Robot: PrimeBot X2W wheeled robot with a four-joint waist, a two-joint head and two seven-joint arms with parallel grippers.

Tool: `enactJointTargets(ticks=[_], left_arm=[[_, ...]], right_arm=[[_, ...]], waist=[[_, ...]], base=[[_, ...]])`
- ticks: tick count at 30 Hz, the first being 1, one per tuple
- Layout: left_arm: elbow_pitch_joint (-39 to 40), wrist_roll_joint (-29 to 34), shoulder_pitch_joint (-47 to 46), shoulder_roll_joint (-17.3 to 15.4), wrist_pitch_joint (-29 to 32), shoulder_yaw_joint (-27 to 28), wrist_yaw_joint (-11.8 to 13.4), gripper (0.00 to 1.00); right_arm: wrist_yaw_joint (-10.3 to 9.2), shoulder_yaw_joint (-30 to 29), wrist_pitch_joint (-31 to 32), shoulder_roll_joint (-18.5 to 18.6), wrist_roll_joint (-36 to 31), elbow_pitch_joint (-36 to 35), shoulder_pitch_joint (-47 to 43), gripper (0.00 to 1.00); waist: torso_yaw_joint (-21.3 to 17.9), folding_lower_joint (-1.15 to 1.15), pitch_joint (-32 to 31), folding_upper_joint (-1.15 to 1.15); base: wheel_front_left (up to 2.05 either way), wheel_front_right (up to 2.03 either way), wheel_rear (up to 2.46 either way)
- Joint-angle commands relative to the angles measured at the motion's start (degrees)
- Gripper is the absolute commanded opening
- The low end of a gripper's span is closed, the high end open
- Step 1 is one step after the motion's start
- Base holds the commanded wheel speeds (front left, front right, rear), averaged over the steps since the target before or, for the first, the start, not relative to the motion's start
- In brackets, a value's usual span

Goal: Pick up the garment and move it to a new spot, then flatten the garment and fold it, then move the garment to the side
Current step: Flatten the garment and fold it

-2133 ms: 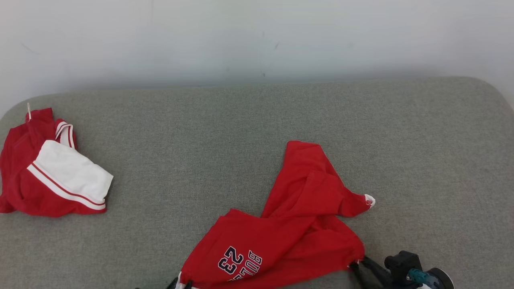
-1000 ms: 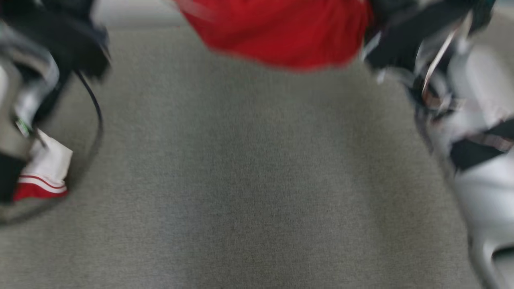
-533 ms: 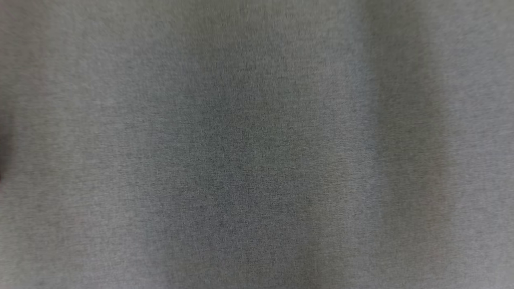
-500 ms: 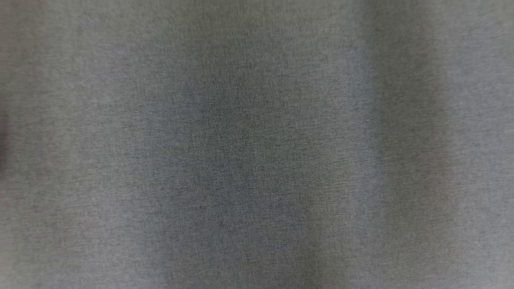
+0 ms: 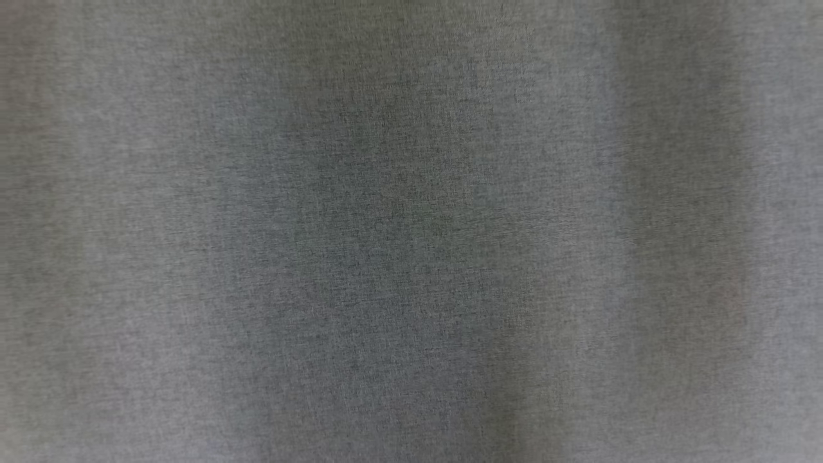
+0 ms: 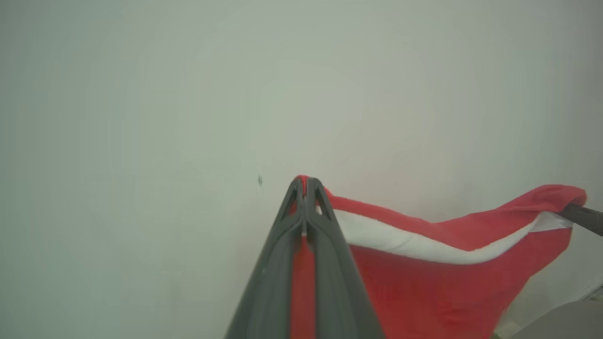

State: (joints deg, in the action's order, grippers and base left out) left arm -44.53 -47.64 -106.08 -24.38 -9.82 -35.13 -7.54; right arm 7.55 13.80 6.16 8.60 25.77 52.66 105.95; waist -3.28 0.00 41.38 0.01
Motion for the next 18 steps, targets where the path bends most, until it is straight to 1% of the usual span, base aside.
enactJointTargets(ticks=[1, 3, 6, 9, 11, 13, 16, 18], left_arm=[[0.69, -0.94, 3.01, -0.57, -1.25, -0.46, 0.11, 0.00], [2.39, -1.87, 7.45, -1.22, -2.89, -1.67, 0.11, 0.00], [5.38, -3.34, 16.39, -2.40, -4.82, -1.72, 0.11, 0.00], [11.07, -4.11, 28.31, -2.83, -5.37, 0.29, 0.60, 0.00], [16.93, -3.76, 36.77, -2.90, -5.46, 3.30, 2.07, 0.00], [22.95, -2.24, 45.72, -2.60, -5.38, 5.76, 4.12, 0.00], [30.46, -0.34, 59.36, -1.50, -5.39, 7.84, 6.44, 0.00], [33.86, 1.46, 67.24, -1.13, -5.40, 7.83, 6.61, 0.00]], right_arm=[[-0.13, 0.96, -1.28, 0.49, 1.31, -0.79, -3.13, 0.00], [-0.13, 3.82, -2.78, 1.70, 2.97, -3.02, -7.83, 0.00], [-0.13, 7.41, -5.36, 3.95, 6.89, -7.58, -17.45, 0.00], [-0.13, 9.64, -7.42, 7.07, 10.84, -13.23, -29.10, 0.00], [-0.13, 10.20, -8.33, 9.12, 13.05, -17.14, -37.08, 0.00], [-0.13, 10.13, -8.83, 10.91, 14.87, -21.07, -44.97, 0.00], [-0.13, 8.93, -9.43, 12.70, 16.67, -25.97, -56.78, 0.00], [-0.13, 7.21, -10.06, 13.44, 17.32, -28.73, -63.99, 0.00]], waist=[[0.43, 0.00, -2.68, -0.01], [0.73, 0.00, -4.65, -0.01], [0.77, 0.00, -8.35, -0.01], [0.81, 0.00, -12.62, -0.01], [0.97, 0.00, -15.16, -0.01], [1.29, 0.00, -17.27, -0.01], [1.71, 0.00, -20.01, -0.01], [2.10, 0.00, -21.54, -0.01]], base=[[0.00, 0.00, 0.00], [0.00, 0.00, 0.00], [0.00, 0.00, 0.00], [0.00, 0.00, 0.00], [0.00, 0.00, 0.00], [0.00, 0.00, 0.00], [0.00, 0.00, 0.00], [0.00, 0.00, 0.00]])
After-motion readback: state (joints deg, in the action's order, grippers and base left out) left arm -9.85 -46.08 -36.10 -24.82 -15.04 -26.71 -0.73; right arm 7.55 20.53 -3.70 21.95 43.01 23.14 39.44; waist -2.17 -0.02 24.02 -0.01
